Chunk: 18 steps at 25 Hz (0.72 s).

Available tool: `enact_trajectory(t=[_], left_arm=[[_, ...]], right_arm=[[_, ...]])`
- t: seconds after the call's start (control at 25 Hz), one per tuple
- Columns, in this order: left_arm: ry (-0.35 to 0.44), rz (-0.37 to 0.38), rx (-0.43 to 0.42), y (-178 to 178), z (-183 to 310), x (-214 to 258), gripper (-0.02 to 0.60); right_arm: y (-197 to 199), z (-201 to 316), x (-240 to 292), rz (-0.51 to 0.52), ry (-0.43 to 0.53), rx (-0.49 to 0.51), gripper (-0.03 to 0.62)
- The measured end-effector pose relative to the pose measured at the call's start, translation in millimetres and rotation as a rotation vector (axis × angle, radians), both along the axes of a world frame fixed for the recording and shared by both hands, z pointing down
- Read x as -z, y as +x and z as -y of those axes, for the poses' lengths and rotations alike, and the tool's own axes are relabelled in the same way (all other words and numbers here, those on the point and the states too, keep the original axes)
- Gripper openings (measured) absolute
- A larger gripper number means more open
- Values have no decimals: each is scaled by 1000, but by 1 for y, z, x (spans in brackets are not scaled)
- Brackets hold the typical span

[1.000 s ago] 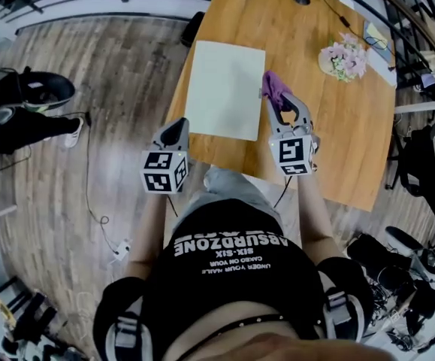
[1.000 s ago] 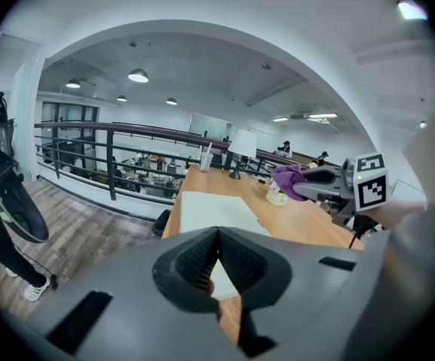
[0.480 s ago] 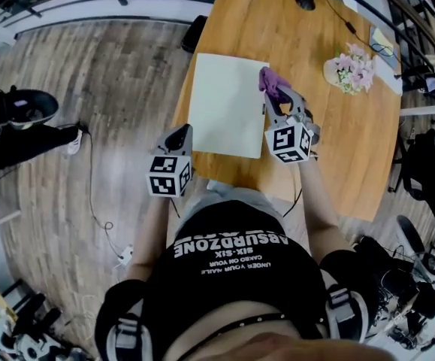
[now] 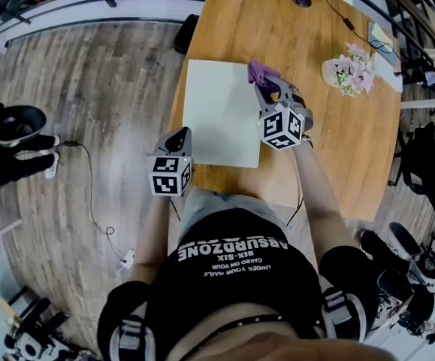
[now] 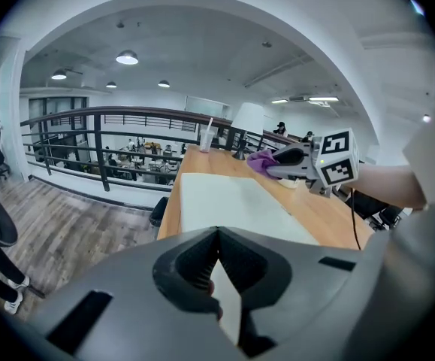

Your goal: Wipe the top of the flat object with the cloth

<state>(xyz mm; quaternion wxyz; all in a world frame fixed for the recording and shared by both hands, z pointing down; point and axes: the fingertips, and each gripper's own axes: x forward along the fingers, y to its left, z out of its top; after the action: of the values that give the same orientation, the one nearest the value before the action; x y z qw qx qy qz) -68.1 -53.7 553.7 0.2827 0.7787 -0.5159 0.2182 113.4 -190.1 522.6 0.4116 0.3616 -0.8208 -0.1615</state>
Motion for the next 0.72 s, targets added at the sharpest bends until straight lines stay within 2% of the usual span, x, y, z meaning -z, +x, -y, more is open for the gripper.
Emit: enact_trajectory(t=[0.72], left_arm=[[-66, 54, -54, 16, 12, -38, 15]], right_arm=[[-10, 28, -58, -115, -65, 94, 104]])
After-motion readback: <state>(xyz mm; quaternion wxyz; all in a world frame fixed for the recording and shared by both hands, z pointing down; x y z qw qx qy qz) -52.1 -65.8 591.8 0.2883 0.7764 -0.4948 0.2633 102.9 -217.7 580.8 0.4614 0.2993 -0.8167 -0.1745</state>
